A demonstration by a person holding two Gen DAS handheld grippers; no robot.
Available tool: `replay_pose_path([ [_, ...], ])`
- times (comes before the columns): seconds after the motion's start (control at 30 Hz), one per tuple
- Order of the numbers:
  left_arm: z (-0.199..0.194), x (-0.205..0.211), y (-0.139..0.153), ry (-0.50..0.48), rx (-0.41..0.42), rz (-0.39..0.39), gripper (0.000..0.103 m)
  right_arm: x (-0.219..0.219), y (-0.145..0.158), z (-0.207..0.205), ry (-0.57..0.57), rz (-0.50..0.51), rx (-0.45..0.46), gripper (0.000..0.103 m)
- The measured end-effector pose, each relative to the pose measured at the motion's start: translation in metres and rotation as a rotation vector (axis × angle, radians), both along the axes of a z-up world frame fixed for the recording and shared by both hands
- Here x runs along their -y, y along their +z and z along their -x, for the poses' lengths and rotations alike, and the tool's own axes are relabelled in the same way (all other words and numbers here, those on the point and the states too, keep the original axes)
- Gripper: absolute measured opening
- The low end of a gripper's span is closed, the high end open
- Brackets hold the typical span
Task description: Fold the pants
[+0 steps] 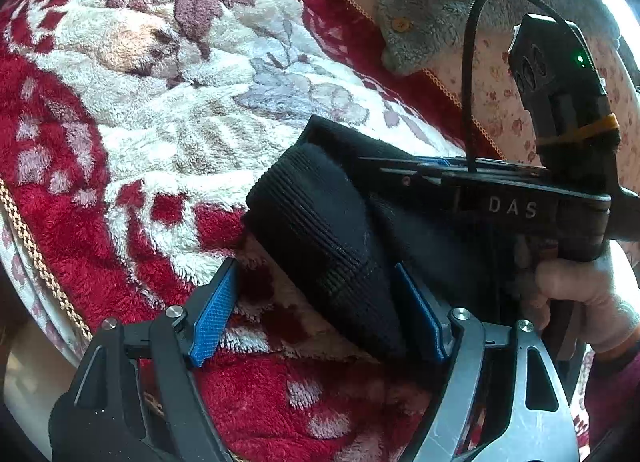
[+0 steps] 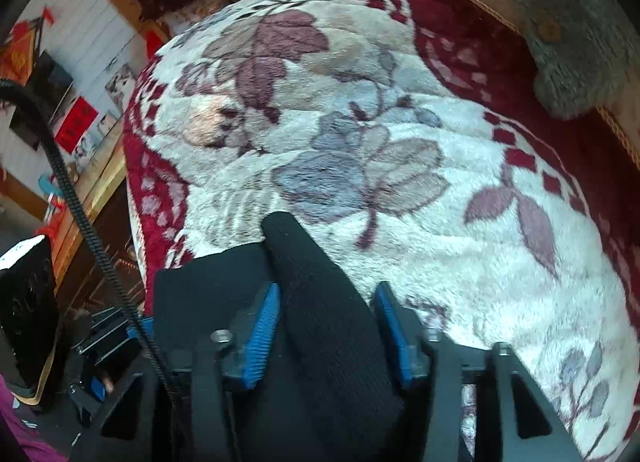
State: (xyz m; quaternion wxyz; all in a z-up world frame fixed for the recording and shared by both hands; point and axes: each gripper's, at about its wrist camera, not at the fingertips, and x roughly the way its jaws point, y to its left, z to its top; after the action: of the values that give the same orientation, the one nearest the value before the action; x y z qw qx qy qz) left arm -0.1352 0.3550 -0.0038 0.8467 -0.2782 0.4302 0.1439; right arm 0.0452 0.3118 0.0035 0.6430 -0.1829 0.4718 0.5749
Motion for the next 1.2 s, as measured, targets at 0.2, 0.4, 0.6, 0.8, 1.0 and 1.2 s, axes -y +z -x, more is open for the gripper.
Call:
replay_pose_path([
  [0.2, 0.003, 0.006, 0.01, -0.036, 0.069, 0.022, 0.022, 0.006, 0.012, 0.007, 0.008, -0.036, 0.019, 0.021],
  [0.4, 0.012, 0.017, 0.047, -0.051, 0.152, -0.038, 0.02, 0.028, 0.046, 0.011, -0.014, -0.13, 0.006, 0.018],
  [0.6, 0.017, 0.038, 0.093, -0.108, 0.25, -0.086, 0.02, 0.06, 0.09, 0.012, -0.044, -0.23, 0.009, 0.018],
  [0.8, 0.017, 0.075, 0.131, -0.198, 0.333, -0.135, 0.02, 0.109, 0.127, 0.014, -0.101, -0.328, 0.017, 0.018],
  [1.0, 0.012, 0.121, 0.157, -0.32, 0.397, -0.171, 0.02, 0.175, 0.152, 0.018, -0.183, -0.433, 0.018, 0.018],
  [1.2, 0.006, 0.187, 0.17, -0.471, 0.426, -0.185, 0.02, 0.261, 0.156, 0.017, -0.302, -0.524, -0.022, 0.018],
])
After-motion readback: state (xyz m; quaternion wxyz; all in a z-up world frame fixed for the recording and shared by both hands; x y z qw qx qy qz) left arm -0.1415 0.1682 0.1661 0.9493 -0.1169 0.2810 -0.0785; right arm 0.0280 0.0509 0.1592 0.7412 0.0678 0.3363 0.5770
